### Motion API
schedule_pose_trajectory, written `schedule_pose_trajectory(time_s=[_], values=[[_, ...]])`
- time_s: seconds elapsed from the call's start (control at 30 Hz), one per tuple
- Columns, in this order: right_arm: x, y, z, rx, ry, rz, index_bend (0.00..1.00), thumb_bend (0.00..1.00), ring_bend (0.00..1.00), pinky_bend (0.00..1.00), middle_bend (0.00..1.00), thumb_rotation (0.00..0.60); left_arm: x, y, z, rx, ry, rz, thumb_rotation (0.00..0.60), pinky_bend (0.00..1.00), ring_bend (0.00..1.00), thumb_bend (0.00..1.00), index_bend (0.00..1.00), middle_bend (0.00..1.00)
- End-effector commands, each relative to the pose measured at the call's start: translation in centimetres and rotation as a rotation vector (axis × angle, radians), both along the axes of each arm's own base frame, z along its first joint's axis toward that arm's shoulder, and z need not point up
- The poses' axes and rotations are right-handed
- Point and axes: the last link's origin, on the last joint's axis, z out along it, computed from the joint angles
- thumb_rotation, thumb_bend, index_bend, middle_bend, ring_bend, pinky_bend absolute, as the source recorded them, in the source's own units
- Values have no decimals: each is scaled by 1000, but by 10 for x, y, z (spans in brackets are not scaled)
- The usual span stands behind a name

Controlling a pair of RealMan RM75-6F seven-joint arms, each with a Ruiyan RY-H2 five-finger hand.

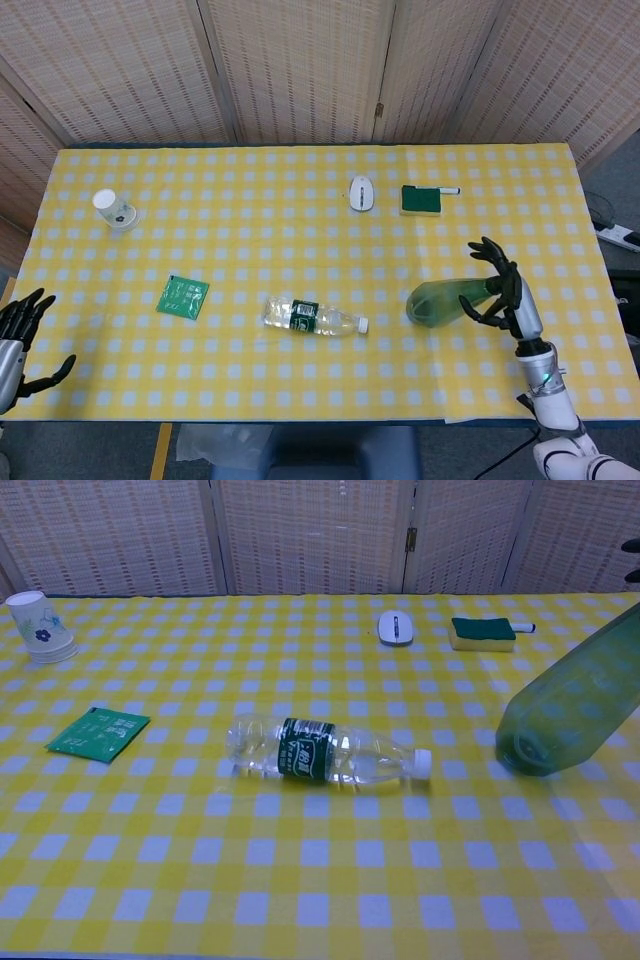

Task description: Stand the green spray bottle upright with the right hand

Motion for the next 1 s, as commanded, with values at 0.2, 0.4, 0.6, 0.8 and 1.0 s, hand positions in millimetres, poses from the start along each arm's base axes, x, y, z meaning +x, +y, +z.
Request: schedule_pose_trajectory(time_s=[0.2,0.4,0.6,0.8,1.0], values=[[15,-14,0,36,54,17,17,365,195,62,167,600,-1,0,1,6,-4,4,494,0,58,362,0,44],[16,-14,-1,47,66,12,10,365,189,51,160,600,0,0,2,7,-7,1,496,0,57,362,0,44],[16,-16,0,100,143,9,0,333,132,5,106,600,0,0,2,5,-8,1,495,0,58,362,0,44],[28,-18,6,109,154,26,0,308,90,0,42,600,0,-1,2,10,-10,-2,494,0,58,362,0,44],[25,-14,14,118,187,8,0,289,76,0,16,600,-1,0,2,6,-10,0,493,0,58,361,0,44]])
